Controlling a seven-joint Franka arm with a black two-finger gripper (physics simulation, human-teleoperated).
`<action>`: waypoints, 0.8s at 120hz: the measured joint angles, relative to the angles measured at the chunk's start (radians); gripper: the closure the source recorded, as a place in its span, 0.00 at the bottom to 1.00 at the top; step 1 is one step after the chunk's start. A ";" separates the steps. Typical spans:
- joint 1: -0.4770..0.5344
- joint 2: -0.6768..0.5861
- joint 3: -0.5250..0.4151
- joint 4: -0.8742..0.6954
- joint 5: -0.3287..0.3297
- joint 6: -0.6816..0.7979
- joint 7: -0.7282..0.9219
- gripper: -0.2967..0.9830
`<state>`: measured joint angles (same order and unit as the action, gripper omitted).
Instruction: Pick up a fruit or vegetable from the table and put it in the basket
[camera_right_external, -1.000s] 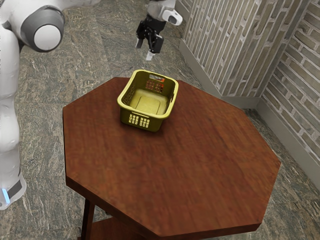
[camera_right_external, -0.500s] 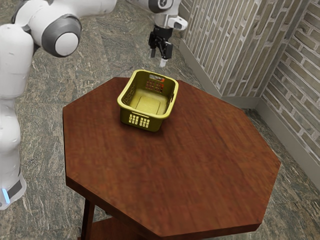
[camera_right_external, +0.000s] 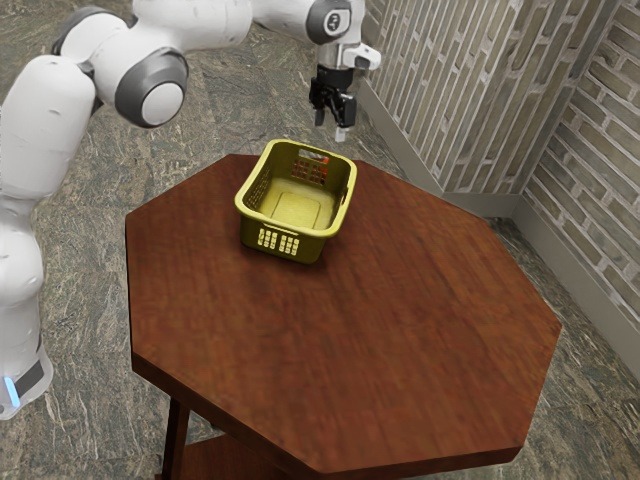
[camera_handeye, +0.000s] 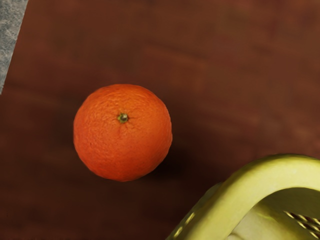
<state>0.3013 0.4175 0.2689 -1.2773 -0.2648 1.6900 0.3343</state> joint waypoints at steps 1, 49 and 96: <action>0.000 0.002 0.001 0.000 0.000 0.000 0.000 0.23; 0.002 0.061 0.003 0.090 -0.078 -0.029 -0.164 0.23; 0.004 0.067 0.004 0.115 -0.067 -0.050 -0.455 0.24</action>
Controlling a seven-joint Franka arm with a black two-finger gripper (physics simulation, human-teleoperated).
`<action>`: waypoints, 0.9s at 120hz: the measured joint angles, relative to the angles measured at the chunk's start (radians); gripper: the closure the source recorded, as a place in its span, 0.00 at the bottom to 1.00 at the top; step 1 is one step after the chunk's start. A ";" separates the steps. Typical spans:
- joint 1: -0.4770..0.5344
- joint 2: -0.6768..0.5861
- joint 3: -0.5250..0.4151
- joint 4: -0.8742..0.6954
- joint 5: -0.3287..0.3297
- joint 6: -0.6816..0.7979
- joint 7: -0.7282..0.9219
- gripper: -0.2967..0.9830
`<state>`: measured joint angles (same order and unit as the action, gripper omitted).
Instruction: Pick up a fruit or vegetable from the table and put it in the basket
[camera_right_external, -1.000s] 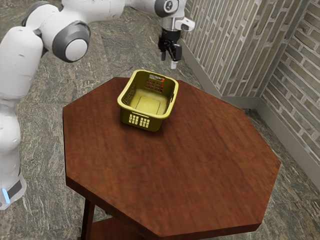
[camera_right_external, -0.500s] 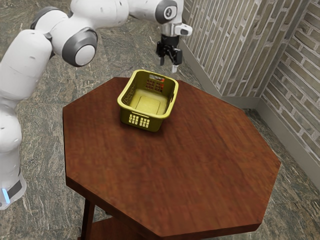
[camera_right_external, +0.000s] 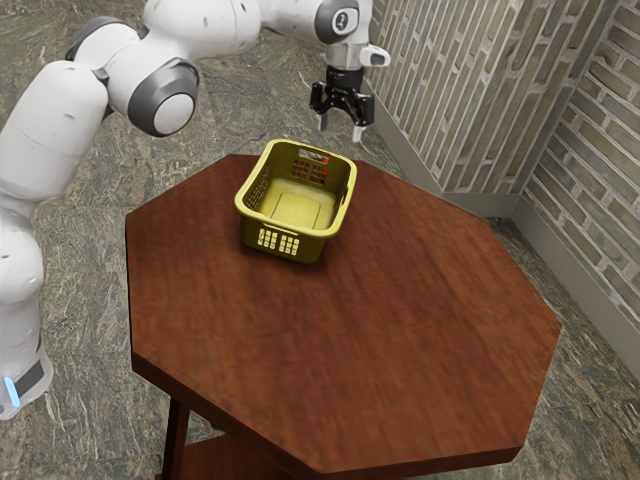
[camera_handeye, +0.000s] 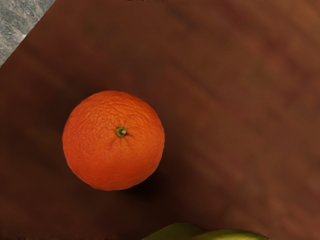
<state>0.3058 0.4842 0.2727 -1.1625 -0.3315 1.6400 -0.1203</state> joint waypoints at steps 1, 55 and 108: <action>0.001 0.000 0.000 0.000 0.000 0.000 -0.007 0.24; 0.009 0.033 -0.001 -0.011 -0.002 0.046 -0.288 0.24; 0.018 0.030 0.003 -0.039 -0.002 0.047 -0.434 0.23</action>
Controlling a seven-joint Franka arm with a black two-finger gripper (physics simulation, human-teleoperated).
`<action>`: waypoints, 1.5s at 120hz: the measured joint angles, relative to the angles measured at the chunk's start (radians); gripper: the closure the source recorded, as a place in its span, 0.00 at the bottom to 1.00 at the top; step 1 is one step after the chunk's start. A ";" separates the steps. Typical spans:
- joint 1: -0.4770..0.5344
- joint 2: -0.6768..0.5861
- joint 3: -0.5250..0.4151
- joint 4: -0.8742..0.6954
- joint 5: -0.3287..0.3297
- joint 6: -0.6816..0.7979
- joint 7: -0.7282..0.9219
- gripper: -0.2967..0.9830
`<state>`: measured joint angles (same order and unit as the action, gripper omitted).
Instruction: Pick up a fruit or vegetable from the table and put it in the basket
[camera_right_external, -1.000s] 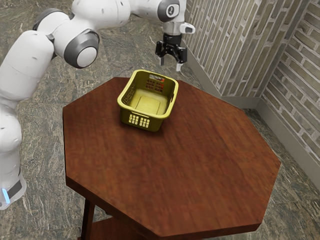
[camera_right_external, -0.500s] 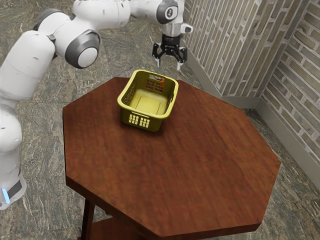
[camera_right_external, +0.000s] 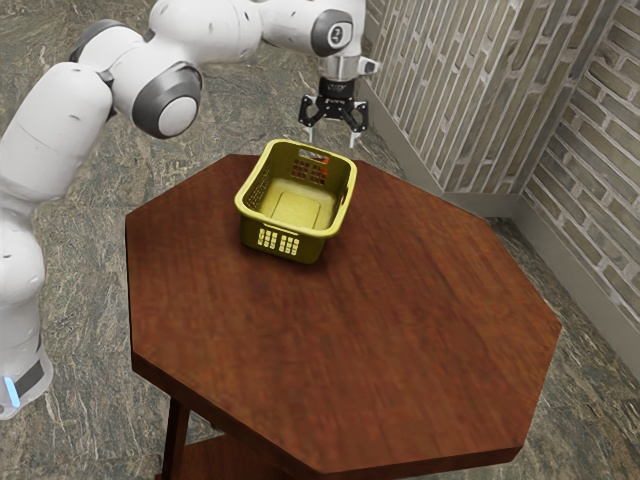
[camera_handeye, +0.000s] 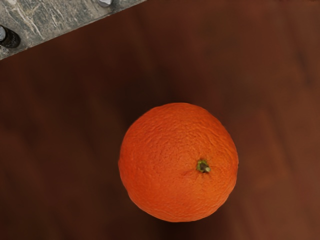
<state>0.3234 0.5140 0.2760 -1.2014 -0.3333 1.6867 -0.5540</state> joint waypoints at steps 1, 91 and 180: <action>0.000 0.000 0.000 0.000 0.000 0.000 -0.002 0.23; -0.011 0.021 -0.005 -0.094 0.002 0.162 -0.086 0.24; -0.019 0.066 -0.030 -0.103 0.002 0.286 -0.101 0.24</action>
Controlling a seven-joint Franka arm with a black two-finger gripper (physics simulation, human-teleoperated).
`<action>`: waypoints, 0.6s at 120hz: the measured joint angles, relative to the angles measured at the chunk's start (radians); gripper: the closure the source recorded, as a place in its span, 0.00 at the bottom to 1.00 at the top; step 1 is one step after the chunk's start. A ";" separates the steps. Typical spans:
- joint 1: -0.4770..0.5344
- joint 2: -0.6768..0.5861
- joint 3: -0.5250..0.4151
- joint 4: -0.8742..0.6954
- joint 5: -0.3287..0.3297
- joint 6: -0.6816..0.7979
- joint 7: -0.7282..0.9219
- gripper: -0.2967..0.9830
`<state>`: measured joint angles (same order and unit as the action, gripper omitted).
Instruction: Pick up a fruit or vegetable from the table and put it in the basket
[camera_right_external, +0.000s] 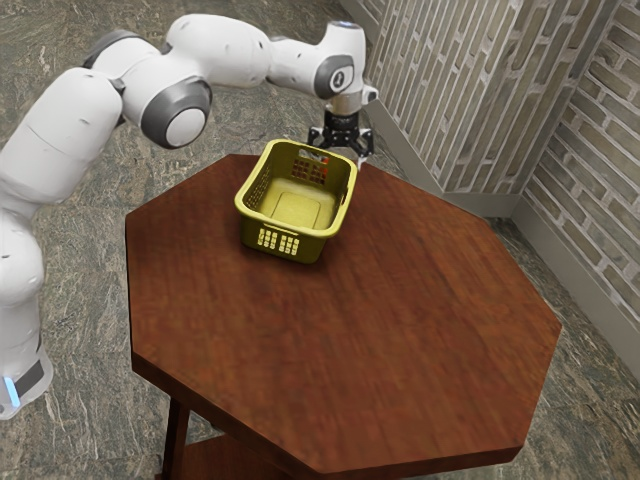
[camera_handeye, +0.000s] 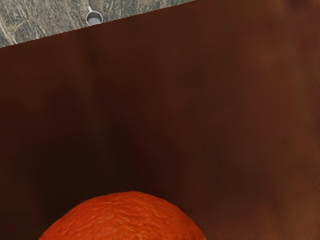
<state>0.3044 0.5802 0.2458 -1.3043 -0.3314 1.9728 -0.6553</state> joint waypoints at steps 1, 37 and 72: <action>0.000 0.000 -0.001 0.000 0.000 0.001 0.000 0.25; 0.001 0.004 -0.003 0.000 0.002 0.005 -0.003 0.44; -0.001 -0.003 -0.003 0.002 0.015 -0.013 -0.013 0.67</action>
<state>0.3039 0.5776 0.2432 -1.3024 -0.3162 1.9601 -0.6685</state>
